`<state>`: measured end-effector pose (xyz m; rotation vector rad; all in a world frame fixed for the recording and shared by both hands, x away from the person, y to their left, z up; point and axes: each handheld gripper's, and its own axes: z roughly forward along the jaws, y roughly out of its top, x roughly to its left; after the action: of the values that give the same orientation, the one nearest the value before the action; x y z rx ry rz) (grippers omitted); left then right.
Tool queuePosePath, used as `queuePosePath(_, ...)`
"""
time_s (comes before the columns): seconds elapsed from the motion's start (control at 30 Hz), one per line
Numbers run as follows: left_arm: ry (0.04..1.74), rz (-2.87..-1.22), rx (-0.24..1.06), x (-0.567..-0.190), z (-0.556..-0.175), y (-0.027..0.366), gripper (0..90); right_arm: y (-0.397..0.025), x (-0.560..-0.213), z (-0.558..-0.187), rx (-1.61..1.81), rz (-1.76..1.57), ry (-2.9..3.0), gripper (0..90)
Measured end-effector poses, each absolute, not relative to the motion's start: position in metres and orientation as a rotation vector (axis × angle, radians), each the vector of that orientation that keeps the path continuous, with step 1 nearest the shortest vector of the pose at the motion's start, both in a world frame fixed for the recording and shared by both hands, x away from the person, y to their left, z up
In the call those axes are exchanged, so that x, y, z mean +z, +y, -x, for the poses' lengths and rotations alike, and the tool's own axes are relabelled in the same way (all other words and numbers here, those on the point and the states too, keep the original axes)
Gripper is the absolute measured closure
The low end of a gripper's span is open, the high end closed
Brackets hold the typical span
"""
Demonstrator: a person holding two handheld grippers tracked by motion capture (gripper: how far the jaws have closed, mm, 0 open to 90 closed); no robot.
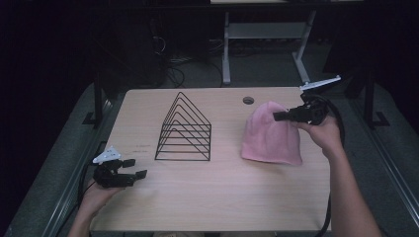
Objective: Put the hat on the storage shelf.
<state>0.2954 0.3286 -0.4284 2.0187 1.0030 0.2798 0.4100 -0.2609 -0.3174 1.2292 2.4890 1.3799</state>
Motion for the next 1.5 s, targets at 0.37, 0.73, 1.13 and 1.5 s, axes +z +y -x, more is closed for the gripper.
queuePosePath(0.37,0.905,-2.004,0.301,-0.387,-0.293,0.326,27.9,-0.257,-0.295,-0.398,1.396,-1.138,2.489,78.8)
queuePosePath(0.73,0.815,-2.043,0.290,-0.361,-0.294,0.310,27.9,-0.248,-0.273,-0.388,1.425,-1.032,2.499,78.8)
queuePosePath(1.13,0.727,-2.080,0.265,-0.336,-0.297,0.287,27.9,-0.239,-0.257,-0.381,1.445,-0.943,2.501,78.8)
queuePosePath(1.5,0.608,-2.108,0.259,-0.312,-0.294,0.264,27.9,-0.221,-0.241,-0.367,1.462,-0.816,2.526,78.8)
